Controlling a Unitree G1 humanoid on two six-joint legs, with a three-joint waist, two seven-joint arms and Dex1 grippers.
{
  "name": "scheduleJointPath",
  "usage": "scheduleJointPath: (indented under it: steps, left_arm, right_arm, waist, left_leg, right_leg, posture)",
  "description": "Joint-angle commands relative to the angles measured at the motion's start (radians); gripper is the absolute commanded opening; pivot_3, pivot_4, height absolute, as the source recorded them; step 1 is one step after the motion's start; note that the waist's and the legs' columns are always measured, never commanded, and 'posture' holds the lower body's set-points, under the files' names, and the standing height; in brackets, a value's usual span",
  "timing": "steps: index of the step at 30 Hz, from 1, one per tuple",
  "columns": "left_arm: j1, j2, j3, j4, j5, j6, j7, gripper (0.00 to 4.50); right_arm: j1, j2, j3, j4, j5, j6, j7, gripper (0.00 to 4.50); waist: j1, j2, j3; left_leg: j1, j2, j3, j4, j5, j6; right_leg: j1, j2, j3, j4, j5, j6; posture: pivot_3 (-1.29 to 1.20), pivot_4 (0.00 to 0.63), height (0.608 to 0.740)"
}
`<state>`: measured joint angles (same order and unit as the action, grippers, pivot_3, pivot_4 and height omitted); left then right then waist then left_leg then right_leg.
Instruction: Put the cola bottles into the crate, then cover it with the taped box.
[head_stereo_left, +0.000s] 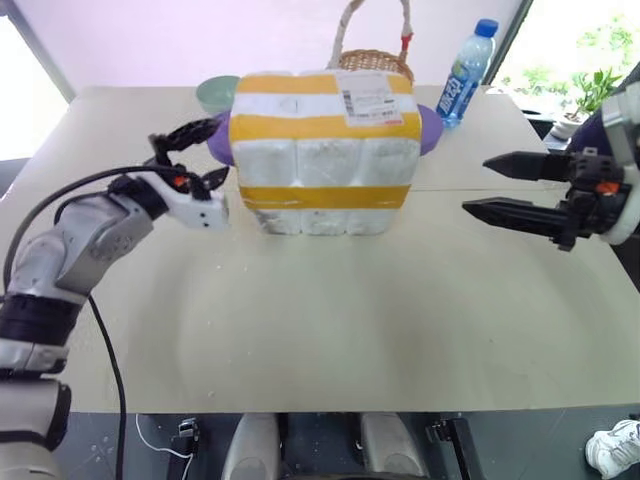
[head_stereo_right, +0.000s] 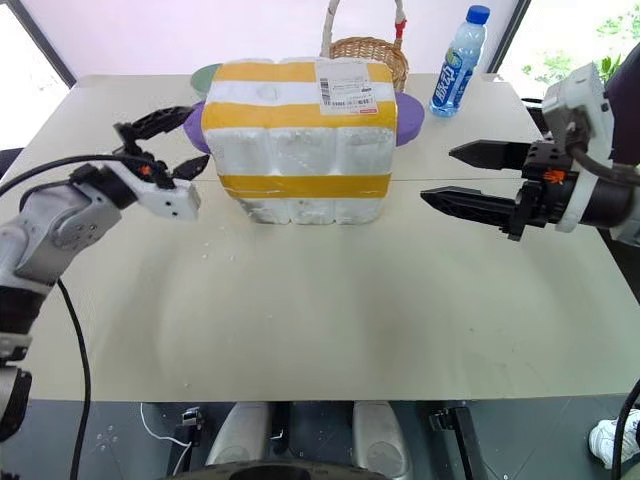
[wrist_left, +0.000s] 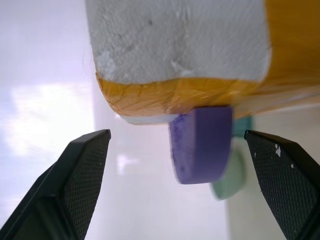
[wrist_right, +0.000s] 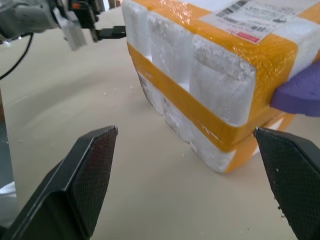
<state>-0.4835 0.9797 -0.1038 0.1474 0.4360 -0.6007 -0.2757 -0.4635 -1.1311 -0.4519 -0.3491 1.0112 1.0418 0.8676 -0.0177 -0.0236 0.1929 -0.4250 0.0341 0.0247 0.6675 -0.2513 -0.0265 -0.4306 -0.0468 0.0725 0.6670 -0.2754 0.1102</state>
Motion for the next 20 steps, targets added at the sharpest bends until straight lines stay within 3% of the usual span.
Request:
scheduleJointPath:
  steps: [1,3,6,11,15,20]
  left_arm:
    - [0.162,0.076,0.063,-0.096,-0.379,0.037,-0.258,4.44]
    - [0.249,0.101,0.087,-0.124,-0.574,0.190,-0.420,4.44]
    - [0.272,0.123,0.161,-0.186,-0.950,0.657,-0.616,4.44]
    - [0.109,0.211,0.295,-0.175,-1.335,1.142,-0.855,4.44]
    - [0.057,0.271,0.328,-0.142,-1.352,1.251,-0.974,4.44]
    - [-0.035,0.314,0.309,-0.033,-1.244,1.237,-1.079,4.44]
  right_arm:
    - [0.028,-0.004,-0.062,-0.011,-0.010,-0.026,-0.002,4.50]
    - [0.045,-0.002,-0.067,-0.010,-0.015,-0.034,0.001,4.50]
    - [0.055,-0.004,-0.055,0.002,-0.033,-0.055,0.010,4.50]
    - [0.047,-0.005,-0.019,0.030,-0.068,-0.088,0.027,4.50]
    - [0.039,-0.002,0.005,0.043,-0.082,-0.103,0.037,4.50]
    - [0.024,0.007,0.043,0.056,-0.102,-0.125,0.048,4.50]
  waist:
    - [0.000,0.001,0.000]
    - [0.000,0.001,-0.001]
    - [0.004,0.001,0.000]
    - [0.001,-0.001,0.000]
    - [-0.014,0.001,-0.001]
    - [-0.026,0.001,-0.001]
  left_leg:
    - [0.000,0.000,0.000,0.000,0.000,0.000]
    - [0.002,0.001,0.001,0.000,0.000,0.000]
    - [0.005,0.000,0.000,0.000,0.000,0.000]
    - [0.004,-0.001,-0.002,0.001,0.000,0.000]
    - [0.005,-0.002,0.000,-0.001,0.000,0.001]
    - [0.005,-0.001,-0.001,-0.001,0.000,0.001]
  right_leg:
    - [0.000,-0.001,0.000,0.000,0.000,0.000]
    - [0.002,-0.001,0.000,0.000,0.000,0.000]
    - [0.004,0.001,0.000,0.000,0.000,0.000]
    - [0.005,0.003,-0.001,-0.001,0.000,0.000]
    - [0.005,0.002,-0.001,-0.003,0.000,0.000]
    - [0.005,0.005,-0.001,-0.002,-0.001,-0.001]
  posture:
    - [0.00,0.150,0.740]
    - [0.00,0.150,0.740]
    - [0.00,0.150,0.740]
    - [0.00,0.150,0.740]
    - [0.00,0.150,0.740]
    - [0.00,0.150,0.740]
